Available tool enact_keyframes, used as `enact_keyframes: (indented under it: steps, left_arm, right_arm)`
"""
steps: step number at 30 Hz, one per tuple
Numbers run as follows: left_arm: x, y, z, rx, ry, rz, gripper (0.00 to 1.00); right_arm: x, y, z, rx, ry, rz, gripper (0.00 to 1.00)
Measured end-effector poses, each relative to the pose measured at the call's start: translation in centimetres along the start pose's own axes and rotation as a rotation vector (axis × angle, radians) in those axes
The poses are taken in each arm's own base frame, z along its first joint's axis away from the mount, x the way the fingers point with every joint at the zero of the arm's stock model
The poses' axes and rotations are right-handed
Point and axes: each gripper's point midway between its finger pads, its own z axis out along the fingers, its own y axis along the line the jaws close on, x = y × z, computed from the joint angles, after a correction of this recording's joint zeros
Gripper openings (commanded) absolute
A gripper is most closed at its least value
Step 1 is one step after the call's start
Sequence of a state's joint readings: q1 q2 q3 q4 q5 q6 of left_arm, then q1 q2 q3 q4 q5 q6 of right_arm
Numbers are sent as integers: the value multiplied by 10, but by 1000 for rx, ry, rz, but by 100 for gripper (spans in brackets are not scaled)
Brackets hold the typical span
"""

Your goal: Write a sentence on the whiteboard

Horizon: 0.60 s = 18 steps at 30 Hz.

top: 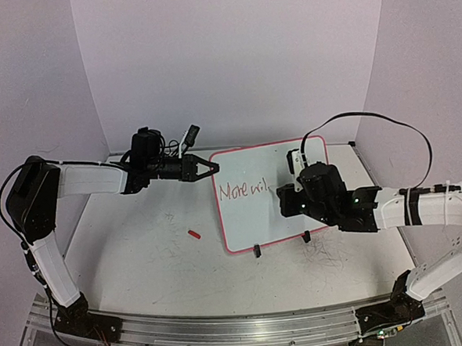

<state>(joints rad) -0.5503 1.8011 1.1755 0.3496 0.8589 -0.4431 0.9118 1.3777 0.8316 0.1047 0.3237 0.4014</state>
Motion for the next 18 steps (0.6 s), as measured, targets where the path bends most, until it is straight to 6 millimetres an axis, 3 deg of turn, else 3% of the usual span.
enact_keyframes:
  steps: [9,18]
  left_arm:
    - [0,0,0,0,0,1,0]
    - [0,0,0,0,0,-1,0]
  right_arm:
    - [-30,-1,2,3,-55,9,0]
    - [-25,-2,8,11,-41,-5,0]
